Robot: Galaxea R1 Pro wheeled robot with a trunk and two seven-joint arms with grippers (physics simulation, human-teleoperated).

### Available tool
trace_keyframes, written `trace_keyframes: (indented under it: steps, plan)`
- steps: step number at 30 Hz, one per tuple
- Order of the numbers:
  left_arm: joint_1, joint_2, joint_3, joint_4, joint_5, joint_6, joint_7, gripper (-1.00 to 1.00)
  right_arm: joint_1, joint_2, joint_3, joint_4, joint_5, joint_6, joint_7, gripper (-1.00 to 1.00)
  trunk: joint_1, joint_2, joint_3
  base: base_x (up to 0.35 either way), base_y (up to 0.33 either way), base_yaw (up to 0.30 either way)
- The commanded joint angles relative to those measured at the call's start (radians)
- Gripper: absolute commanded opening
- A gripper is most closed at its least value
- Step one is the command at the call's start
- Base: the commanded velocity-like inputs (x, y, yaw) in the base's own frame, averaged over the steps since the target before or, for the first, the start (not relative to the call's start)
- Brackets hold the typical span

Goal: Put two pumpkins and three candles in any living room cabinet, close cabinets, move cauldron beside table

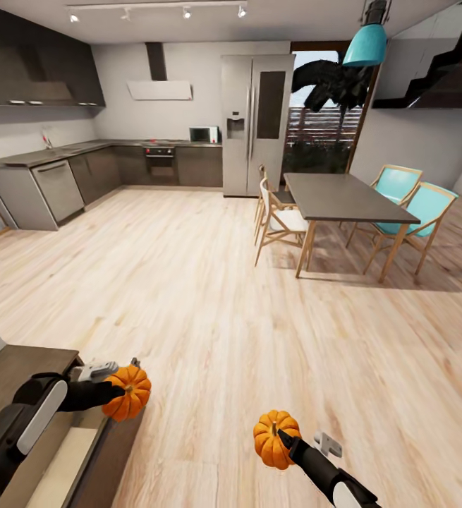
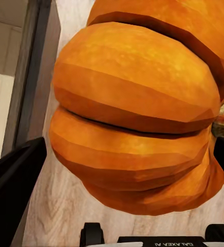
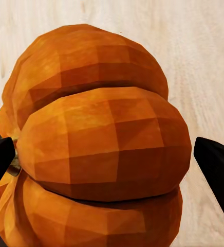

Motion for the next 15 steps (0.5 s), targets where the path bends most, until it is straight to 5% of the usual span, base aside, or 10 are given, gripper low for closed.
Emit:
trace_keyframes:
  steps: [1, 15]
  plan:
    - [0.0, 0.001, -0.001, -0.001, 0.002, 0.003, -0.005, -1.0, -0.001, -0.001, 0.004, -0.001, -0.009, 0.002, 0.0, -1.0, 0.001, -0.001, -0.001, 0.312, -0.14, -0.163]
    - [-0.001, 0.001, -0.003, -0.001, 0.002, 0.003, -0.004, -1.0, -0.001, 0.001, 0.005, -0.002, -0.009, 0.003, 0.0, -1.0, 0.001, -0.001, -0.001, 0.311, -0.129, -0.044]
